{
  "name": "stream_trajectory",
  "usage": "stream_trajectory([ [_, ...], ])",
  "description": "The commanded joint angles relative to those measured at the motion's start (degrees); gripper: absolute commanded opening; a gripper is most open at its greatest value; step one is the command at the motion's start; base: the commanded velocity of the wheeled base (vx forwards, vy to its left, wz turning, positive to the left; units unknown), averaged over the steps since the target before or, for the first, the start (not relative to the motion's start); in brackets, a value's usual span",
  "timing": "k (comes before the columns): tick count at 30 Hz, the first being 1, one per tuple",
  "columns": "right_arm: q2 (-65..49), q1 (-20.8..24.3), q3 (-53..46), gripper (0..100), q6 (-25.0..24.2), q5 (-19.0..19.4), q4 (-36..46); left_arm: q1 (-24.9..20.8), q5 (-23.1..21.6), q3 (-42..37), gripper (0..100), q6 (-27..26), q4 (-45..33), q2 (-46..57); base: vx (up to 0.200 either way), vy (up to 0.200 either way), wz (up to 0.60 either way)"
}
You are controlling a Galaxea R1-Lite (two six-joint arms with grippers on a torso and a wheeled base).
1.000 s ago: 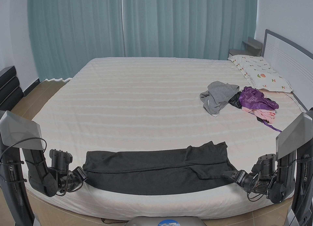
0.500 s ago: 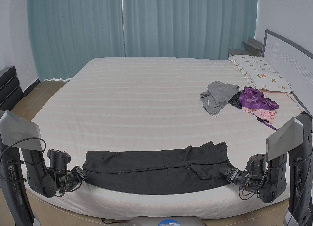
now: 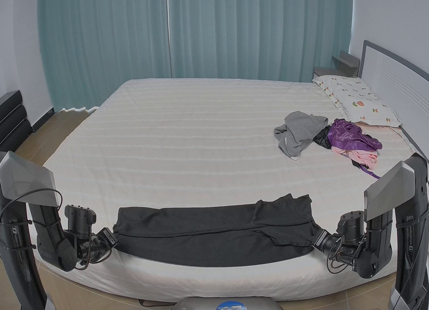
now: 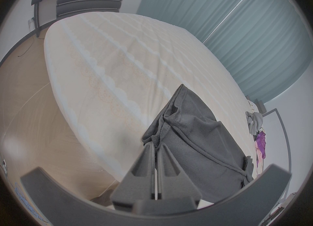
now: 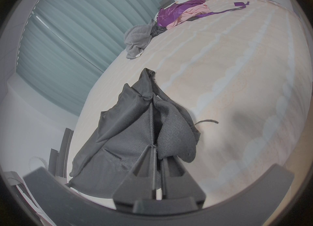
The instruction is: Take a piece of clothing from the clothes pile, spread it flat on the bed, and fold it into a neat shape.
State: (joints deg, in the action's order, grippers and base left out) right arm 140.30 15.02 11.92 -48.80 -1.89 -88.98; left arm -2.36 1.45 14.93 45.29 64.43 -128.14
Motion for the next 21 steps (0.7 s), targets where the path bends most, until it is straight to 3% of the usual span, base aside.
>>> stream_trajectory([
  [1, -3.90, -0.25, -2.43, 0, -1.47, 0.75, -0.76, 0.61, 0.04, 0.01, 0, -0.64, 0.00, 0.52, 0.000, 0.000, 0.00],
  [17, -7.67, -0.52, -7.53, 0, -0.77, 2.50, -0.76, 1.93, 0.22, -1.84, 0, -4.95, -0.62, 3.15, 0.000, 0.000, 0.00],
  [21, -6.80, -0.52, -8.67, 0, 1.34, 2.94, -0.76, 1.84, 0.22, -2.28, 0, -5.39, -0.79, 2.98, 0.000, 0.000, 0.00],
])
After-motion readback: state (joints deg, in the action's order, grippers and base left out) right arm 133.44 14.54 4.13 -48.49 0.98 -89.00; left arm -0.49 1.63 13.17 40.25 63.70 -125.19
